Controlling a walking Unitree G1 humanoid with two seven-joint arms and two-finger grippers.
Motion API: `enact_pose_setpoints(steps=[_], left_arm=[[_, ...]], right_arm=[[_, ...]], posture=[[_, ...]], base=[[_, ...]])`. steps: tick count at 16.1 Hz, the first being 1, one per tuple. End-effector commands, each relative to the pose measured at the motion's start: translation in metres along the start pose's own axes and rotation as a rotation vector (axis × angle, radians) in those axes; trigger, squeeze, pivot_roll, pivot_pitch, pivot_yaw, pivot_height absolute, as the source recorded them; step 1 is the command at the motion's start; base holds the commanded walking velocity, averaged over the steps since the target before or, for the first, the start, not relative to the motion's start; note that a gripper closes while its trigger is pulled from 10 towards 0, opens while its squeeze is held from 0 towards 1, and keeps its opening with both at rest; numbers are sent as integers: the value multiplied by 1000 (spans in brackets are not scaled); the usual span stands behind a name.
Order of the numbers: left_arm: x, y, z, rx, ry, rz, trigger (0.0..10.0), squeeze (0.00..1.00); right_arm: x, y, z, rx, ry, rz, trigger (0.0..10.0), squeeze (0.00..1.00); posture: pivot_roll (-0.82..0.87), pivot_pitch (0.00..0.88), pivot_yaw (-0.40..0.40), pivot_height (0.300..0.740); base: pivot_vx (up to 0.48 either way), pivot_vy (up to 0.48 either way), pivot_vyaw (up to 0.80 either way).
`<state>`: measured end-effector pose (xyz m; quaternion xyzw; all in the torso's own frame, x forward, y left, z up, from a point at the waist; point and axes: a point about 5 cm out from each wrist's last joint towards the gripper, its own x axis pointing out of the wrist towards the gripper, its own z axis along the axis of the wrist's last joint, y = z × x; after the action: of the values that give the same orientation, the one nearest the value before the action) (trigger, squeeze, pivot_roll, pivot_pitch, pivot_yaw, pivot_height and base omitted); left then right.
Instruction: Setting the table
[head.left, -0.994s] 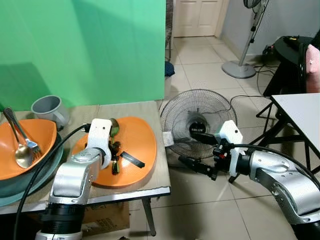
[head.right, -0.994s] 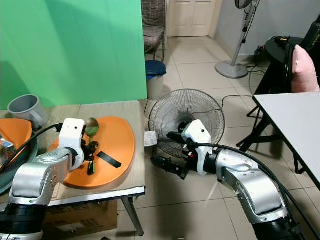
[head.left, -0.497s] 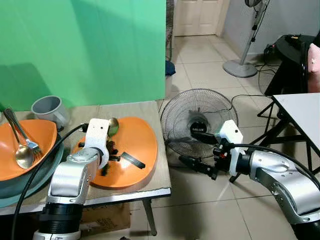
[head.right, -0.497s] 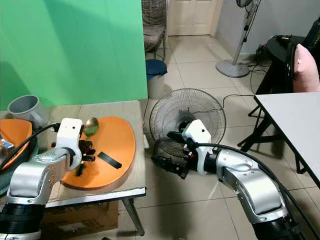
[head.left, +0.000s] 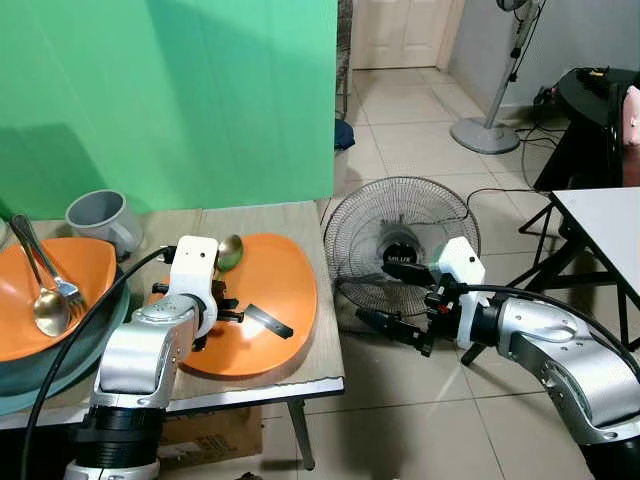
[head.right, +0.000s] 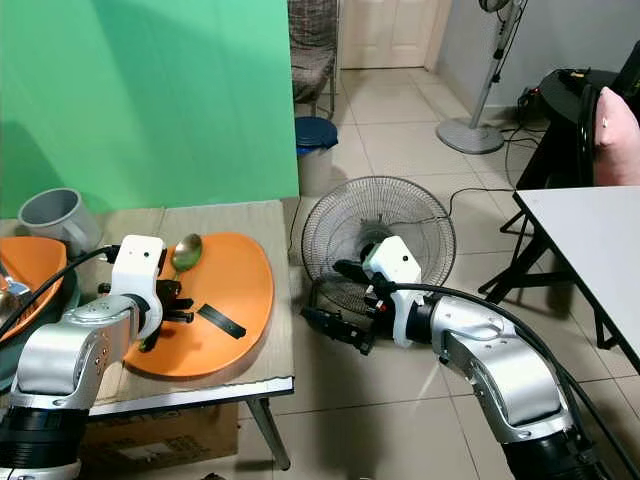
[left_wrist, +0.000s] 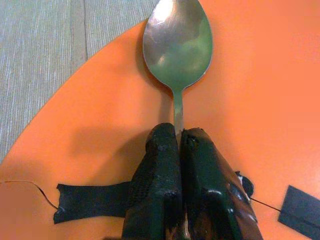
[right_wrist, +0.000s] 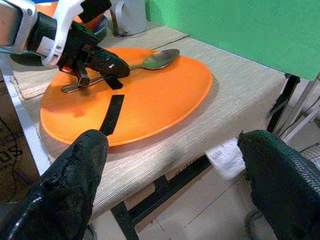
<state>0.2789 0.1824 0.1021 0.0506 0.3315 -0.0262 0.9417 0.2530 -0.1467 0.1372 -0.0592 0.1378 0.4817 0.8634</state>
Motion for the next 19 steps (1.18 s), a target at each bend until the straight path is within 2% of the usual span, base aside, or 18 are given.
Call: enact_pose_setpoints(steps=[1, 2, 3, 4, 6, 9, 10, 11, 12, 13, 15, 17, 19], left_arm=[[-1, -1, -6, 10, 24, -18, 0, 0], [-3, -3, -1, 9, -9, -40, 0, 0], [-8, -10, 10, 26, -109, -111, 0, 0], [-11, -13, 15, 24, -149, -133, 0, 0], [-28, -24, 34, 18, -301, -235, 0, 0], [-52, -28, 45, 82, -438, -287, 0, 0], [-55, -27, 45, 93, -456, -292, 0, 0], [-65, -27, 43, 141, -495, -298, 0, 0], [-75, -27, 45, 211, -593, -260, 3294, 0], [-82, -28, 47, 201, -642, -256, 10000, 0], [-90, -35, 50, 140, -698, -291, 10000, 0], [-93, -48, 42, 124, -690, -353, 10000, 0], [-92, -55, 34, 130, -674, -348, 10000, 0]], right_arm=[[-3, -6, 4, 9, -38, -40, 10000, 0], [-4, -8, 5, 26, -52, -69, 10000, 0], [-6, -14, 6, 53, -81, -138, 10000, 0], [-6, -17, 7, 67, -93, -175, 10000, 0], [-7, -22, 9, 141, -153, -296, 10000, 0], [-4, -14, 5, 164, -169, -334, 10000, 0], [-4, -13, 6, 170, -178, -343, 10000, 0], [-4, -11, 6, 189, -199, -392, 10000, 0], [-6, -12, 7, 240, -240, -493, 10000, 0], [-7, -11, 7, 261, -254, -540, 10000, 0], [-10, -9, 5, 287, -264, -589, 10000, 0], [-14, -4, 2, 281, -248, -621, 10000, 0], [-19, -3, 0, 281, -238, -662, 10000, 0]], posture=[[-41, 0, 35, 740], [-40, 0, 35, 740], [-42, 0, 37, 740], [-43, 0, 39, 740], [-46, 0, 45, 740], [-57, 0, 56, 740], [-58, 0, 57, 740], [-61, 0, 54, 740], [-61, 0, 50, 740], [-60, 0, 49, 740], [-62, 0, 49, 740], [-75, 0, 52, 740], [-89, 0, 55, 740]], base=[[0, 0, 0], [0, 0, 0], [0, 0, 0], [0, 0, 0], [0, 0, 0], [0, 0, 0], [0, 0, 0], [0, 0, 0], [0, 0, -800], [0, 0, -800], [0, 0, -800], [0, 0, -800], [0, 0, -800]])
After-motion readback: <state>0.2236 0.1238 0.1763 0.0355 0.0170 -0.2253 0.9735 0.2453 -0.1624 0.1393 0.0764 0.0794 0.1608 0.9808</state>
